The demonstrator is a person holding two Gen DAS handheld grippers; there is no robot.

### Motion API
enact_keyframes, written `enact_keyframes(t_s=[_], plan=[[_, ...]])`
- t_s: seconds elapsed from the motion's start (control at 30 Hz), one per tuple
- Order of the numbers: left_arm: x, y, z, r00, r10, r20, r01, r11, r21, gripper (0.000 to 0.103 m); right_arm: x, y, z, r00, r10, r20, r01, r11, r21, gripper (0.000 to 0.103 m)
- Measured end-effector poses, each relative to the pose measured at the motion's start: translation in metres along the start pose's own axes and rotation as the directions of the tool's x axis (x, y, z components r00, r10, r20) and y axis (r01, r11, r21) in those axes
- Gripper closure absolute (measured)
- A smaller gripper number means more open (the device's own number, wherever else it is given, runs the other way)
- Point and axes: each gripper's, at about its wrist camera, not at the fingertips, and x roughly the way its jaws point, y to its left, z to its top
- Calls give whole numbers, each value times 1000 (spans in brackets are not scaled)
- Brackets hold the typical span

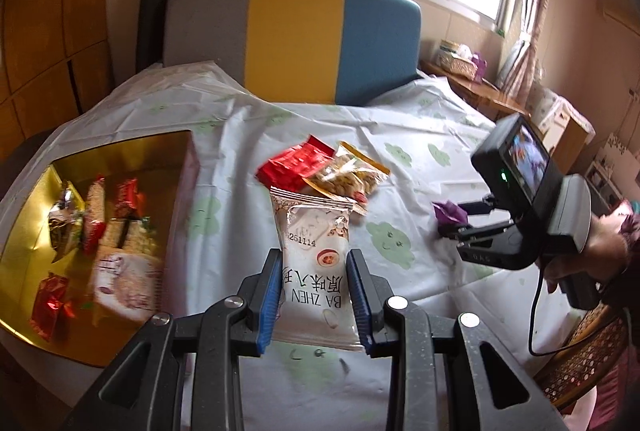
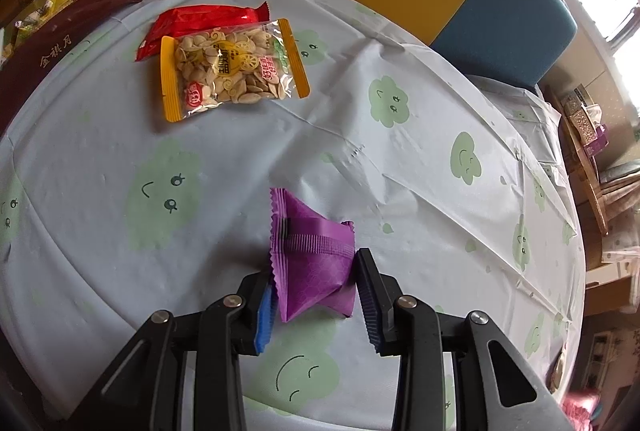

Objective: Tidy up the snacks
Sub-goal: 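Carry the white BA ZHEN packet into the gold tin with the left tool and release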

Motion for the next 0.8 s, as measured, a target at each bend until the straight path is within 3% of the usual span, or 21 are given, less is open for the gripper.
enact_keyframes(t_s=[0.13, 0.3, 0.4, 0.53, 0.67, 0.8], plan=[[-14, 24, 2, 1000, 7, 12, -7, 999, -51, 71, -1, 0, 0, 1000, 3, 1, -3, 1000, 0, 66], [-41, 82, 3, 998, 50, 32, -43, 979, -198, 71, -1, 0, 0, 1000, 10, 3, -10, 1000, -6, 66], [-59, 133, 1, 995, 89, 46, -68, 934, -351, 71, -2, -1, 0, 1000, 18, 4, -18, 1000, -1, 66], [-79, 198, -10, 990, 128, 53, -81, 846, -528, 71, -3, 0, 1, 1000, 20, 4, -20, 1000, -5, 66], [-79, 236, -19, 992, 118, 46, -64, 777, -627, 71, -2, 0, 1, 1000, 19, 5, -19, 1000, -7, 66], [-69, 247, -22, 996, 78, 39, -32, 745, -666, 71, -3, -1, 0, 1000, 21, 5, -21, 1000, -4, 66]])
